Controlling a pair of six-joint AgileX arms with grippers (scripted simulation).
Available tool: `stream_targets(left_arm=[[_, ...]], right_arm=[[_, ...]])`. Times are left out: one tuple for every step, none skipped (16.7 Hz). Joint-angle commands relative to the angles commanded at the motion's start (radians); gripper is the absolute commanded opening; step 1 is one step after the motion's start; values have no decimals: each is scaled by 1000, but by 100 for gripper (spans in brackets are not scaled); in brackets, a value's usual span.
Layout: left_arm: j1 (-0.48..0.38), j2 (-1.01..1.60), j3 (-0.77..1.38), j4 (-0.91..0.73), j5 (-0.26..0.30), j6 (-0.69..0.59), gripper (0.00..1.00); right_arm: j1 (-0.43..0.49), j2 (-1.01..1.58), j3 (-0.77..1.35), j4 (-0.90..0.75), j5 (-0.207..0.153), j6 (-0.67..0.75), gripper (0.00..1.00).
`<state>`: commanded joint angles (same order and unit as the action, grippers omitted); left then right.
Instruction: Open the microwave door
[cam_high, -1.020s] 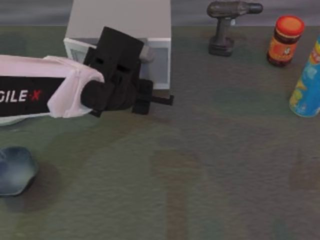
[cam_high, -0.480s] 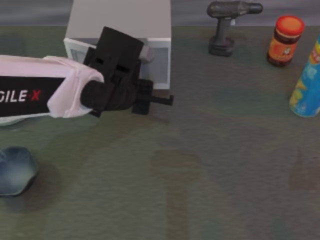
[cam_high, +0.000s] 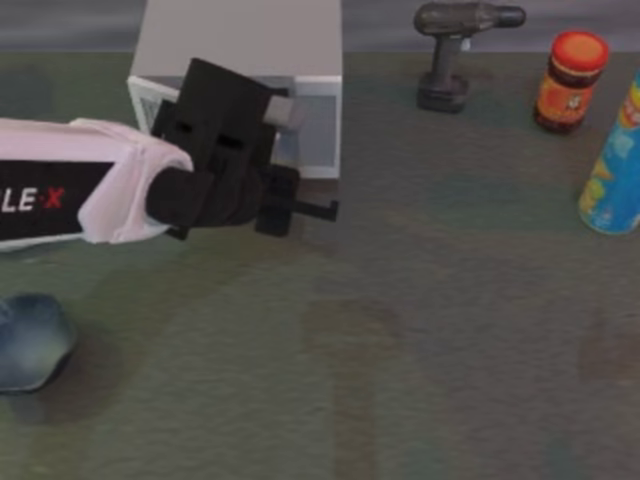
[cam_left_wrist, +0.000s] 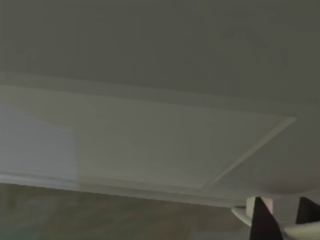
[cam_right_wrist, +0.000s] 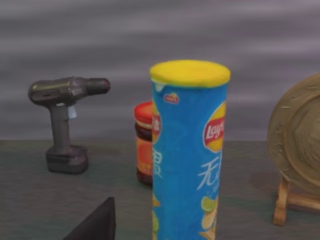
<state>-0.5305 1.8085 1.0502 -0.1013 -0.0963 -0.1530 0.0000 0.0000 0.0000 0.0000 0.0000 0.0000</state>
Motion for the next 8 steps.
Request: stream_targets(left_arm=[[3, -4, -7, 2, 6, 8, 0], [4, -5, -8, 2, 7, 10, 0], [4, -5, -8, 2, 7, 10, 0], [4, -5, -8, 2, 7, 10, 0], [4, -5, -8, 2, 7, 10, 0], [4, -5, -8, 2, 7, 10, 0], [4, -5, -8, 2, 7, 10, 0], [4, -5, -8, 2, 7, 10, 0]], right_arm=[[0, 0, 0, 0, 0, 0, 100], [0, 0, 0, 0, 0, 0, 100], [0, 0, 0, 0, 0, 0, 100], [0, 0, 0, 0, 0, 0, 100], [0, 0, 0, 0, 0, 0, 100], [0, 0, 0, 0, 0, 0, 100], [0, 0, 0, 0, 0, 0, 100], [0, 0, 0, 0, 0, 0, 100]])
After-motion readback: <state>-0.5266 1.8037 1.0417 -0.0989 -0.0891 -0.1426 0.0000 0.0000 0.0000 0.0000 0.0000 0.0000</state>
